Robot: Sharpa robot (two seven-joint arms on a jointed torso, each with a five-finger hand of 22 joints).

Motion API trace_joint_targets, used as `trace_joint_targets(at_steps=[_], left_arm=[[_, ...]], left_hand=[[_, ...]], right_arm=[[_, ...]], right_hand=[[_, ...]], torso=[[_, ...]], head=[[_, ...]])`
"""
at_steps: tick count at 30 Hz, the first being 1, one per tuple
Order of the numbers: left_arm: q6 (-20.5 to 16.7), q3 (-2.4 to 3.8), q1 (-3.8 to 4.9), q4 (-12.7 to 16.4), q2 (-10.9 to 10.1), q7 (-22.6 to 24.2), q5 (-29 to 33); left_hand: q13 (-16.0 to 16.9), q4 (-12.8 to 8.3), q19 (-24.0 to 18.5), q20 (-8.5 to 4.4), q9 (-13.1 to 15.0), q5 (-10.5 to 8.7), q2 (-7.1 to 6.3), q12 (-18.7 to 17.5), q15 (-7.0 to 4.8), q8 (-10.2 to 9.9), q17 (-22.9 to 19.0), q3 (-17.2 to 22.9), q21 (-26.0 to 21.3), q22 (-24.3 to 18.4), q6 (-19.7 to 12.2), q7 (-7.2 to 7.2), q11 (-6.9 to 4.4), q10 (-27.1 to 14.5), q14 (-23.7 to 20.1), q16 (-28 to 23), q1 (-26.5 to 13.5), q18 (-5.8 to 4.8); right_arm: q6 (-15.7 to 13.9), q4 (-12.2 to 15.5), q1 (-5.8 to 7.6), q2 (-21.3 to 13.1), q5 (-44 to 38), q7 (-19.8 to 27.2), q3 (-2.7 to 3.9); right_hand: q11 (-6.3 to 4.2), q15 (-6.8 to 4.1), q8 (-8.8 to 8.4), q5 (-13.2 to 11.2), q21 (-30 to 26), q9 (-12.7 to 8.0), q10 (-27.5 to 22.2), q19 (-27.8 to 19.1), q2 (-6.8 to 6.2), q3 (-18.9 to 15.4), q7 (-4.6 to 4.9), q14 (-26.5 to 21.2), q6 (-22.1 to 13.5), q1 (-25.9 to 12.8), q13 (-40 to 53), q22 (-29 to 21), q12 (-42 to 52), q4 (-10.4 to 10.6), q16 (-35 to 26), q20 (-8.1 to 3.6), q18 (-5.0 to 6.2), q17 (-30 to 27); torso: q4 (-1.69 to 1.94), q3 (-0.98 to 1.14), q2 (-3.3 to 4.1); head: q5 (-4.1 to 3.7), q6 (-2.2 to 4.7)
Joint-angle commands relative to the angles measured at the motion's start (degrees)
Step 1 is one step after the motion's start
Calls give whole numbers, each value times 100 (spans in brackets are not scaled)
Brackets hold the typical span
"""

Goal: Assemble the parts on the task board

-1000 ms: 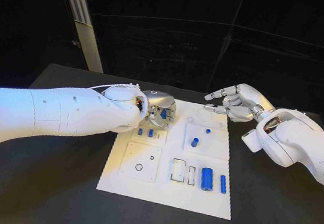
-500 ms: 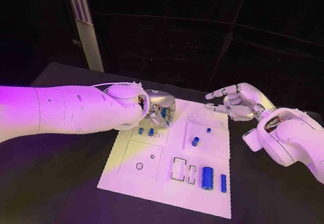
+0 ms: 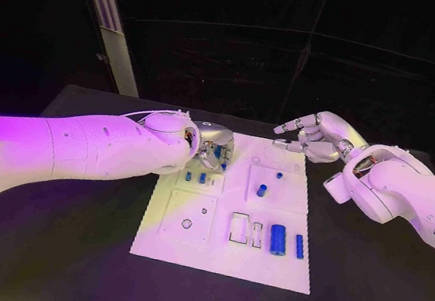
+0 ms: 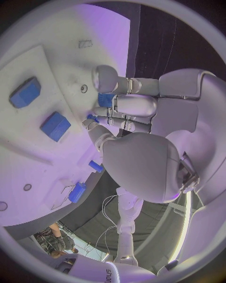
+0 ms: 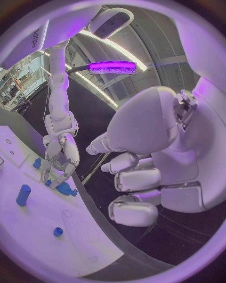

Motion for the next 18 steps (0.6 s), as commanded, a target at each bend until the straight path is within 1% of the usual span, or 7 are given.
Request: trace_joint_targets(at_steps=[1,4,7,9,13,18], left_arm=[[121,-2,-2,-29,24,66,-30],[128,-2,-8,-42,42,117,-25],[128,-2,-16,-49,55,175,-23],[118,-2,-20,-52,59,204,-22],[53,-2,-26,-55,51,232,-21],[-90,-1,-34,-46,20,251,-20]], left_hand=[[-26,0,44,-17,-14,7,50,-31,-44,-25,-19,49,37,29,61,-11,-12,64,145,-30,-24,-36],[-59,-7,52,-28,-30,9,71,-43,-59,-40,-38,86,71,70,114,-26,-30,146,146,-26,-30,-41],[-83,-18,63,-44,-40,8,120,-43,-81,-43,-41,146,118,127,198,-52,-62,271,151,-14,-17,-46],[-102,-45,73,-62,-43,9,176,-51,-107,-39,-40,223,156,173,286,-73,-90,380,155,-1,19,-52],[-133,-121,97,-96,-48,12,268,-86,-139,-45,-24,382,244,280,418,-90,-127,545,166,30,102,-68],[-169,-263,126,-117,-67,13,273,-163,-147,-93,-32,550,352,408,493,-78,-133,658,171,51,187,-92]], right_arm=[[22,2,9,9,-11,33,3],[26,0,9,16,-11,34,3],[30,-1,9,19,-11,34,3],[30,-2,9,20,-11,34,3],[32,-2,9,22,-11,33,3],[30,-2,9,24,-11,34,3]], right_hand=[[0,-43,27,29,-35,-1,-37,-39,65,-25,1,245,34,-10,3,5,-12,-6,-15,-10,107,8],[0,-43,27,29,-35,-1,-37,-39,65,-25,1,245,34,-10,3,5,-12,-6,-15,-10,107,8],[0,-43,27,29,-35,-1,-37,-39,65,-25,1,245,34,-10,3,5,-12,-6,-15,-10,107,8],[0,-43,27,29,-35,-1,-37,-39,65,-25,1,245,34,-10,3,5,-12,-6,-15,-10,107,8],[0,-43,27,29,-35,-1,-37,-39,65,-25,1,245,34,-10,3,5,-12,-6,-15,-10,107,8],[0,-43,27,29,-35,-1,-37,-39,65,-25,1,245,34,-10,3,5,-12,-6,-15,-10,107,8]], torso=[[1,-3,5],[-4,0,2],[-3,0,3],[0,-2,2],[3,1,-2],[1,1,-1]], head=[[-4,-2],[-3,-4],[0,-9],[-6,-7],[-4,-7],[-5,-7]])
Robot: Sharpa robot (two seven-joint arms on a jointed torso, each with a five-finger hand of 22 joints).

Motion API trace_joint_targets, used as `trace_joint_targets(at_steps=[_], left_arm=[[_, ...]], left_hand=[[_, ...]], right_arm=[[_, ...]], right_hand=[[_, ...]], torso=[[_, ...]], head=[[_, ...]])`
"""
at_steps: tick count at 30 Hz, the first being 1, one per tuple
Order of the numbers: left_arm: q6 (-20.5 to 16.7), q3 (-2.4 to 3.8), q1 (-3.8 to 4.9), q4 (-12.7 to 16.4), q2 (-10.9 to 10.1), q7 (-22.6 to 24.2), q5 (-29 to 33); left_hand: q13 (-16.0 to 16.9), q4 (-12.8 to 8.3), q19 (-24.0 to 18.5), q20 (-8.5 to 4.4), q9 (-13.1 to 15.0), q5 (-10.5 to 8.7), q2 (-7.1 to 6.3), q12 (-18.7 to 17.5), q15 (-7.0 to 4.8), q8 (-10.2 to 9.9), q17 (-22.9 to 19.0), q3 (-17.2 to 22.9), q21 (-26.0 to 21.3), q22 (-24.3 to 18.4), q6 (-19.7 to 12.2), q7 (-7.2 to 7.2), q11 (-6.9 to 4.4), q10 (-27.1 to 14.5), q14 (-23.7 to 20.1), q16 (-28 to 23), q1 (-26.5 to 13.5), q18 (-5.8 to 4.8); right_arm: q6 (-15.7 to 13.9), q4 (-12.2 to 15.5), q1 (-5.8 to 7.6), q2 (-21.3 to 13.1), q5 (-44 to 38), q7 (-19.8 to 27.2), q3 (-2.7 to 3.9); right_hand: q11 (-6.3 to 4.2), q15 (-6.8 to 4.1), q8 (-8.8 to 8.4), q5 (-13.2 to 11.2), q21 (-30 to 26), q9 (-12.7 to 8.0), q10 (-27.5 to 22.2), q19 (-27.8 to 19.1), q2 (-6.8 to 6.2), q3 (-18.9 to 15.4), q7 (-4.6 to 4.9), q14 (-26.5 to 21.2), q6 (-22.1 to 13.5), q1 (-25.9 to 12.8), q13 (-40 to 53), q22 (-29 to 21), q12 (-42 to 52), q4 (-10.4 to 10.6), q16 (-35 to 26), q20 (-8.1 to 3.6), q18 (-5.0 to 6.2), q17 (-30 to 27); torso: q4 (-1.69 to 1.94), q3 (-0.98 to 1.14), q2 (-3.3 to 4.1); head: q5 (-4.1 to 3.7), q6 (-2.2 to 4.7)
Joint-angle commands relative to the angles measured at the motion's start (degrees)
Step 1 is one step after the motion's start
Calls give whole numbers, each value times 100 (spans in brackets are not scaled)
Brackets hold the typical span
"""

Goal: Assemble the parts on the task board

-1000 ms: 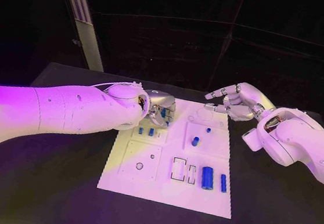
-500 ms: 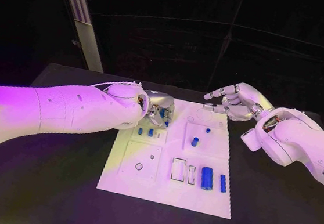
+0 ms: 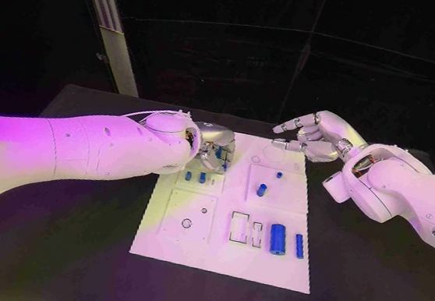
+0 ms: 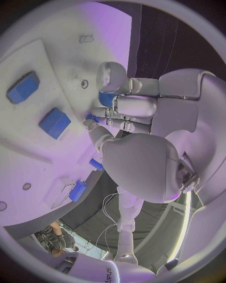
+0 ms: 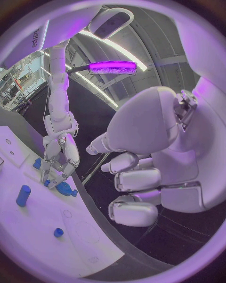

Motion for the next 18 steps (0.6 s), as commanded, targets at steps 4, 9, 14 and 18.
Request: trace_joint_targets(at_steps=[4,9,14,18], left_arm=[[-220,-2,-15,31,-56,141,37],[-396,3,-17,139,-181,279,153],[-571,20,-14,334,-397,428,346],[-688,75,-12,507,-582,542,463]], left_hand=[[-42,-136,32,-16,-35,19,2,-135,-33,-111,-22,183,92,97,86,17,18,105,149,38,53,-102],[-59,-206,35,-10,-56,20,-24,-208,-22,-170,-35,284,135,150,100,37,33,133,148,50,37,-110],[-62,-228,40,-6,-62,18,-44,-233,-18,-189,-64,310,161,182,111,46,39,149,144,43,19,-115],[-64,-231,41,-4,-65,18,-47,-249,-15,-200,-77,325,167,190,120,52,43,157,142,41,1,-116]], right_arm=[[26,3,9,6,-9,37,3],[26,2,9,6,-9,40,3],[20,2,9,-6,-9,42,3],[21,-5,9,-6,-9,47,3]], right_hand=[[0,-43,27,29,-36,-1,-37,-39,65,-25,0,245,34,-10,2,5,-12,-6,-15,-9,107,9],[0,-43,31,32,-38,0,-35,-39,76,-29,0,245,39,-4,2,3,-10,-6,-17,-10,107,7],[0,-43,32,32,-41,0,-36,-43,77,-29,0,244,40,-4,1,-3,-11,-5,-20,-10,109,4],[0,-43,33,34,-42,0,-35,-43,82,-30,0,243,41,-6,1,-3,-11,-2,-25,-10,109,-4]], torso=[[2,-2,-2],[-4,0,0],[6,3,-7],[15,-6,-2]], head=[[-4,6],[-15,17],[-31,20],[-56,36]])
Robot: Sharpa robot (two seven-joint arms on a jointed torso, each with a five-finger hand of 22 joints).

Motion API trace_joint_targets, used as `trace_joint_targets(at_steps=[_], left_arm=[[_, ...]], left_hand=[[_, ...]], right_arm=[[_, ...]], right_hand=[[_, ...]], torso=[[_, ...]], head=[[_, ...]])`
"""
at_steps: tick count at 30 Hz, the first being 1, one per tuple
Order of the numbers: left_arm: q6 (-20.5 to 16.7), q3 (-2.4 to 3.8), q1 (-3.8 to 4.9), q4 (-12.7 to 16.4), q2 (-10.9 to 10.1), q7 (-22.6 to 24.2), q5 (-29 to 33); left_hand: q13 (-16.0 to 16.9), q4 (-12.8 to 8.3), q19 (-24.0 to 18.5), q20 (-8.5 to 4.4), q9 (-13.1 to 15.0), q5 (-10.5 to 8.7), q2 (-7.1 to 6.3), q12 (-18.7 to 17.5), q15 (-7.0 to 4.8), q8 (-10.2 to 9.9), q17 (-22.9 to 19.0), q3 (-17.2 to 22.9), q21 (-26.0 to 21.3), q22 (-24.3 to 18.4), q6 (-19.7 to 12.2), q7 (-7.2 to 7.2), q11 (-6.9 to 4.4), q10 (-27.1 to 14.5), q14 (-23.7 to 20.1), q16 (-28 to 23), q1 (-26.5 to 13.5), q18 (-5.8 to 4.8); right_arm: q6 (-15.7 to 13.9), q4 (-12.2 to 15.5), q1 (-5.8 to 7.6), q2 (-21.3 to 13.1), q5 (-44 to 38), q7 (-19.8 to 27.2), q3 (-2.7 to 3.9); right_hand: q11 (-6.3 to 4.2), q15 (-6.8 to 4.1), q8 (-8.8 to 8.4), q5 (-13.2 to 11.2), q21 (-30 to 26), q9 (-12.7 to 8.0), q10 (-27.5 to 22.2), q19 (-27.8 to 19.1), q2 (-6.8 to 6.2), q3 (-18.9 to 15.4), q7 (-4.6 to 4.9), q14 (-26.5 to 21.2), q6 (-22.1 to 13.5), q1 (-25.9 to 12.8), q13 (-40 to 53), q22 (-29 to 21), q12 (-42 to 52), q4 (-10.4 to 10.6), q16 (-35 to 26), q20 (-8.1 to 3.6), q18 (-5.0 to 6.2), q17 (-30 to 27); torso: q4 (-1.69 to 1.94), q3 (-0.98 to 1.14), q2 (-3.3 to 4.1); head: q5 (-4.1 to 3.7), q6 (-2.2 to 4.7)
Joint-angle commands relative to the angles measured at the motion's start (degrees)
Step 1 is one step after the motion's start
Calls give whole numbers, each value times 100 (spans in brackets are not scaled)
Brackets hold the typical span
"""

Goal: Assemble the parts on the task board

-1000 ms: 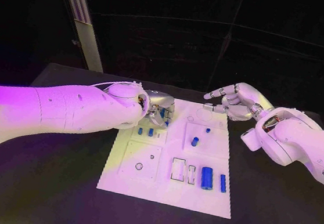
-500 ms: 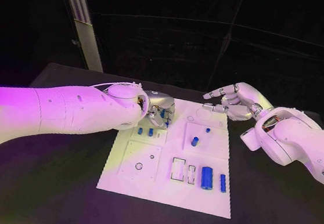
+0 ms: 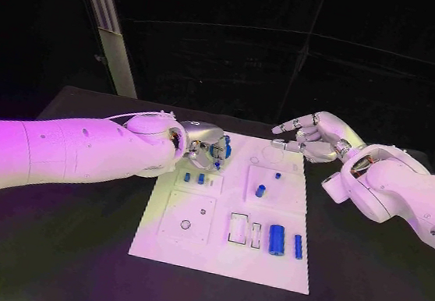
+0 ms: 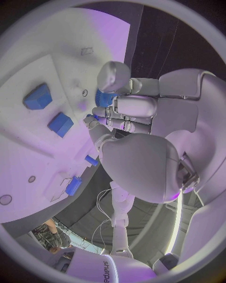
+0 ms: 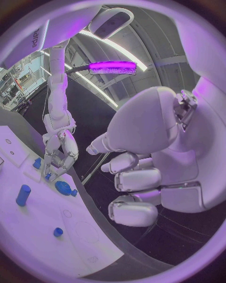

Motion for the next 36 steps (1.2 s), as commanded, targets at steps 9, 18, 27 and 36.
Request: trace_joint_targets(at_steps=[9,18,27,36], left_arm=[[-360,215,11,321,-393,323,400],[-133,267,18,348,-562,254,420],[120,266,17,177,-494,50,340],[415,261,13,73,-457,-133,297]], left_hand=[[2,3,42,-1,-8,35,-50,-42,-12,-36,-13,60,51,20,42,4,1,69,141,19,-31,-118],[3,-10,43,1,-9,33,-65,-57,-13,-44,-18,72,61,34,64,-2,-2,89,141,24,-50,-119],[1,-16,36,3,-16,30,-83,-85,-13,-65,-35,78,53,26,64,-11,-3,90,137,22,-83,-115],[1,-10,30,4,-17,29,-86,-98,-13,-73,-53,76,47,21,73,-16,-5,96,133,18,-112,-113]], right_arm=[[31,-15,9,13,-9,48,3],[35,-25,8,25,-9,44,3],[39,-14,8,17,-9,30,3],[23,1,8,3,-9,32,3]], right_hand=[[0,-43,34,36,-21,1,-36,-45,64,-31,0,243,42,16,0,-5,-11,2,-25,-10,110,-2],[0,-43,34,36,-21,1,-36,-45,64,-31,0,243,42,16,0,-5,-11,2,-25,-10,110,-2],[0,-43,34,36,-21,1,-36,-45,64,-31,0,243,42,16,0,-5,-11,2,-25,-10,110,-2],[0,-43,34,36,-21,1,-36,-45,64,-31,0,243,42,16,0,-5,-11,2,-25,-10,110,-2]], torso=[[12,0,-2],[2,-1,4],[-5,2,9],[-1,3,4]], head=[[-5,30],[-27,23],[-7,7],[18,-16]])
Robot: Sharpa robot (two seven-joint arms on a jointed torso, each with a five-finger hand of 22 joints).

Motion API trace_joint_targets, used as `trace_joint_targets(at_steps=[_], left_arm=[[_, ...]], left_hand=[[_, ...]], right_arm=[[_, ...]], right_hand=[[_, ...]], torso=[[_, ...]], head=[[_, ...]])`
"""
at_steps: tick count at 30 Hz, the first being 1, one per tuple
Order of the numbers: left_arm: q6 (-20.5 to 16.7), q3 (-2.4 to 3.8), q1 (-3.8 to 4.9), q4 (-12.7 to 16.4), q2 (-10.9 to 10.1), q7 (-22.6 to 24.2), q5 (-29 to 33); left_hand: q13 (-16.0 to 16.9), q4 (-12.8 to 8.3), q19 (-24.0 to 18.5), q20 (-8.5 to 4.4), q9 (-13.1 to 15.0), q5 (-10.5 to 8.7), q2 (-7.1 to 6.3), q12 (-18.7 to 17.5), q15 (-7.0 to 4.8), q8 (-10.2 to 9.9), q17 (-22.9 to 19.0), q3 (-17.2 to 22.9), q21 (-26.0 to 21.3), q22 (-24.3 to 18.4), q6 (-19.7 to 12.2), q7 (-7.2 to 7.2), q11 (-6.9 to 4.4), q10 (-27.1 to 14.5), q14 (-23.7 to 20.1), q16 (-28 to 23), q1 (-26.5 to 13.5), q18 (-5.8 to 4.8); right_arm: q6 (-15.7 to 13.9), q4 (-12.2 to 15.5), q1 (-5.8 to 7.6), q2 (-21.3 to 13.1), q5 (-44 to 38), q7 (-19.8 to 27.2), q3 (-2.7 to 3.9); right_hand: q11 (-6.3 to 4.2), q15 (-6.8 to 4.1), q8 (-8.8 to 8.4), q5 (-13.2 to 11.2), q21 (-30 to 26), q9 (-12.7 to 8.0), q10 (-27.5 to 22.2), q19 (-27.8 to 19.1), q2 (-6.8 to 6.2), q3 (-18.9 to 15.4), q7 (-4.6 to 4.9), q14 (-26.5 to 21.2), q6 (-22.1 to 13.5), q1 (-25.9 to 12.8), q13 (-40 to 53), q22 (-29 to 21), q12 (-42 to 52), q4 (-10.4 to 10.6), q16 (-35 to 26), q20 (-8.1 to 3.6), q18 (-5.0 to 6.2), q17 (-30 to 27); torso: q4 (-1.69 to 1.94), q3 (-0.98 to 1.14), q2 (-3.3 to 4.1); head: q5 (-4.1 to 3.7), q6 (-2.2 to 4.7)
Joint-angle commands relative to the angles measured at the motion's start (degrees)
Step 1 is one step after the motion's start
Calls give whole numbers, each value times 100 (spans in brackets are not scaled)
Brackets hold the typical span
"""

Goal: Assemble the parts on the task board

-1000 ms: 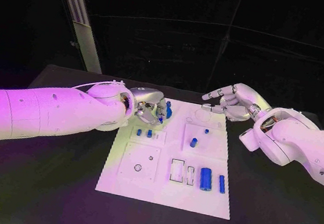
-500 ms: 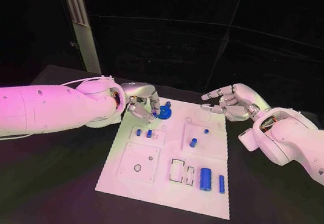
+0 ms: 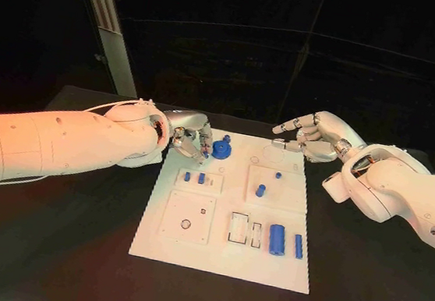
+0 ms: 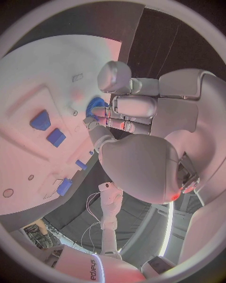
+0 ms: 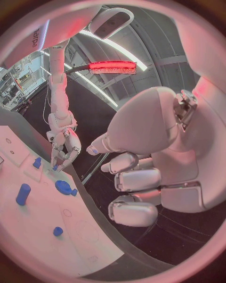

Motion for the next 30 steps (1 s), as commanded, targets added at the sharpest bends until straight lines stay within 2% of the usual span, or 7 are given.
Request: trace_joint_targets(at_steps=[1,11,30], left_arm=[[304,3,6,-16,16,-161,-38],[495,-1,2,-28,36,-205,-38],[613,-3,-3,-55,53,-265,-39]], left_hand=[[1,-3,30,4,-5,5,-6,-15,-14,-23,-8,21,11,-7,35,-17,-12,50,133,18,-33,-113],[3,-8,29,3,-4,4,-9,-18,-16,-24,-22,21,14,-1,43,-22,-16,59,130,13,-38,-113],[3,-11,27,3,-5,3,-13,-24,-17,-29,-20,19,16,2,47,-26,-18,64,130,16,-47,-113]], right_arm=[[17,17,9,-3,-8,32,3],[14,16,9,-2,-8,33,3],[19,14,9,-1,-8,39,3]], right_hand=[[0,-43,34,36,-21,1,-36,-45,43,-31,0,243,42,-7,0,-6,-11,2,-25,-10,110,-1],[0,-43,34,36,-21,1,-36,-45,43,-31,0,243,42,-7,0,-6,-11,2,-25,-10,110,-1],[0,-43,37,41,-21,1,-36,-41,55,-41,0,245,44,-12,-4,-1,-14,10,-24,-11,108,3]], torso=[[3,-1,-3],[4,-4,-1],[3,-4,-1]], head=[[7,-7],[9,-16],[11,-32]])
